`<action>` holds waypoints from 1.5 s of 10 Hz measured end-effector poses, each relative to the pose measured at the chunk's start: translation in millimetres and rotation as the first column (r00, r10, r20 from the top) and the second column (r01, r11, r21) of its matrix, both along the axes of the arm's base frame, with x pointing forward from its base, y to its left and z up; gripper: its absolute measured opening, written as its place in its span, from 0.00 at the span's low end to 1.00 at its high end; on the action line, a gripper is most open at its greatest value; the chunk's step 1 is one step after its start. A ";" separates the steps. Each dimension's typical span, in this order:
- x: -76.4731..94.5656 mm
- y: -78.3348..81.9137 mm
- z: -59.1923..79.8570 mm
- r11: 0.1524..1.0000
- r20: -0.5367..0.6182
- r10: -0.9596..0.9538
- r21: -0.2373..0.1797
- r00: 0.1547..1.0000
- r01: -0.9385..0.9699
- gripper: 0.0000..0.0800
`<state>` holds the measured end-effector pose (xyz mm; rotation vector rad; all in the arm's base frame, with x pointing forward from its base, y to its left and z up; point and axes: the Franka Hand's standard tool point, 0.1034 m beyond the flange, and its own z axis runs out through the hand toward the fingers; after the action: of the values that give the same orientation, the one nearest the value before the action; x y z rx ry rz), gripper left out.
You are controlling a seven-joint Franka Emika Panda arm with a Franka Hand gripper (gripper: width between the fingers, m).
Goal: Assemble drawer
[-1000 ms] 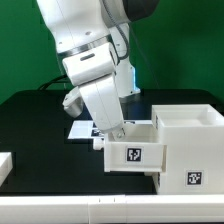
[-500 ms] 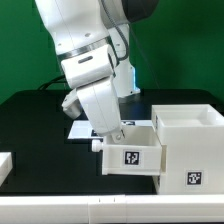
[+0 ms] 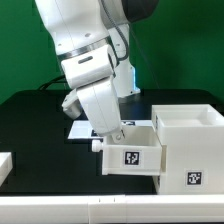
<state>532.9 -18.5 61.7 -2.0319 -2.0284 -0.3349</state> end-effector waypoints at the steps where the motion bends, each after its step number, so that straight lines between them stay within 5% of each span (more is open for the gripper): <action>1: 0.7 -2.1 1.1 1.000 -0.004 0.002 0.003 1.000 -0.002 0.05; 8: -2.3 -10.0 -2.6 1.000 -0.008 -0.002 0.014 1.000 0.002 0.05; 9: -3.5 -12.1 -3.0 1.000 -0.012 0.004 0.024 1.000 -0.004 0.05; 10: -7.2 -17.5 -5.2 0.996 -0.021 0.010 0.094 1.000 -0.008 0.05; 11: -6.7 -22.6 -5.3 0.995 -0.032 -0.025 0.098 0.999 0.028 0.05; 15: 0.5 -4.0 7.3 0.995 -0.029 -0.035 0.098 0.999 0.038 0.05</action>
Offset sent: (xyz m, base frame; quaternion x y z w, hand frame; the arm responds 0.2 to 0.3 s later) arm 0.0000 0.0000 0.0000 0.0000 0.0000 0.0000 1.0000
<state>533.4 -22.6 69.0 -2.0052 -1.9220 -0.4038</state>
